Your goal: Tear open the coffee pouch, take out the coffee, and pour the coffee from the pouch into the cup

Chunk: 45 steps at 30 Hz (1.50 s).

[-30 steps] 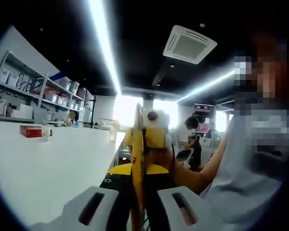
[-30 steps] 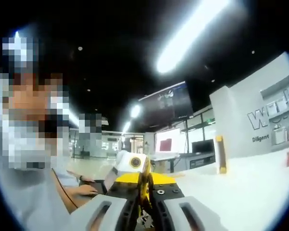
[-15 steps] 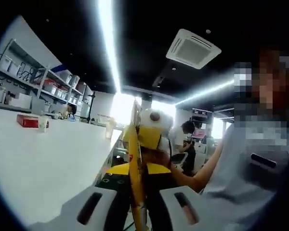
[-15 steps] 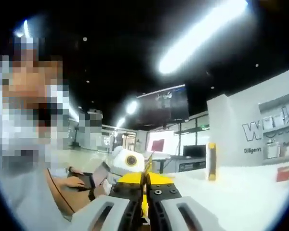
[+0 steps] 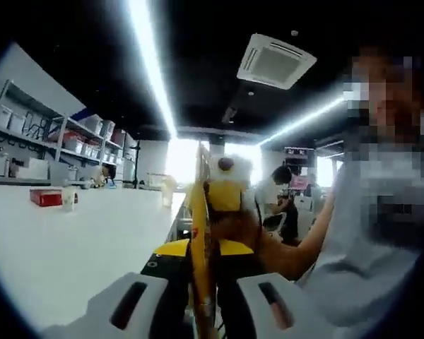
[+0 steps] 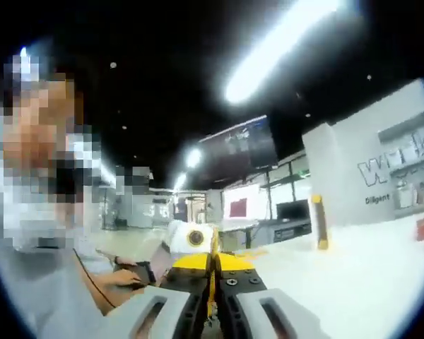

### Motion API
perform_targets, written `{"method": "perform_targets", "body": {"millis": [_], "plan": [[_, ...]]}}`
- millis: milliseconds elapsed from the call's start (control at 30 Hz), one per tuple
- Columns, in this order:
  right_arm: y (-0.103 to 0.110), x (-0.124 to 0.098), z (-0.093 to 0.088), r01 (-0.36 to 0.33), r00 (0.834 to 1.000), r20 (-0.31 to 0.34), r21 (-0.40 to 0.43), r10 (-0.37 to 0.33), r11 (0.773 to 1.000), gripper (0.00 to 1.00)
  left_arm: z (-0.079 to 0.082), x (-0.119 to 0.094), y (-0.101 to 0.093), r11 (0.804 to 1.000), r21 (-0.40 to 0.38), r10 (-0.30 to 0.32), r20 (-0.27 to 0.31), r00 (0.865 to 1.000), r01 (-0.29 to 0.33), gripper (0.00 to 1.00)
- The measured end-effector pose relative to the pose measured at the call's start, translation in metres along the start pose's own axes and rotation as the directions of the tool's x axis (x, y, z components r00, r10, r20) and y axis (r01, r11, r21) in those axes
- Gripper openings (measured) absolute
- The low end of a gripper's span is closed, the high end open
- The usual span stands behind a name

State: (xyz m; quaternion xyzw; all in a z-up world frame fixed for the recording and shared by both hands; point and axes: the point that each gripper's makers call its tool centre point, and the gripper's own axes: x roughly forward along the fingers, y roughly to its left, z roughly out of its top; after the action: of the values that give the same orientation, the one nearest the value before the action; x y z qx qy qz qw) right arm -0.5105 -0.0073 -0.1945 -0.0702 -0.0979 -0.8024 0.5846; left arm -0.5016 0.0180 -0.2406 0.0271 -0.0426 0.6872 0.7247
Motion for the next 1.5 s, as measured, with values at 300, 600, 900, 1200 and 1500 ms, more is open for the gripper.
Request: {"method": "perform_targets", "body": {"millis": [300, 600, 900, 1200, 1500], "plan": [[0.008, 0.003, -0.003, -0.071, 0.997, 0.014, 0.016, 0.071, 0.997, 0.06, 0.014, -0.009, -0.004, 0.999, -0.025, -0.025, 0.055, 0.998, 0.027, 0.09], [0.005, -0.007, 0.019, -0.030, 0.994, 0.104, -0.021, 0.032, 0.999, 0.04, 0.007, -0.007, -0.003, 0.998, -0.044, -0.034, 0.031, 0.999, 0.035, 0.09], [-0.014, -0.006, 0.013, 0.186, 0.976, -0.007, -0.496, -0.218, 0.848, 0.01, 0.005, -0.001, -0.011, 0.994, -0.076, -0.073, 0.012, 0.997, 0.073, 0.16], [0.000, -0.008, 0.018, 0.118, 0.993, 0.015, -0.269, -0.118, 0.956, 0.01, 0.000, -0.002, 0.004, 0.999, -0.034, -0.018, 0.021, 1.000, 0.019, 0.18], [0.005, -0.002, 0.006, -0.010, 1.000, -0.013, -0.016, 0.010, 1.000, 0.01, 0.010, -0.008, -0.002, 0.999, -0.007, -0.036, 0.059, 0.998, 0.037, 0.18]]}}
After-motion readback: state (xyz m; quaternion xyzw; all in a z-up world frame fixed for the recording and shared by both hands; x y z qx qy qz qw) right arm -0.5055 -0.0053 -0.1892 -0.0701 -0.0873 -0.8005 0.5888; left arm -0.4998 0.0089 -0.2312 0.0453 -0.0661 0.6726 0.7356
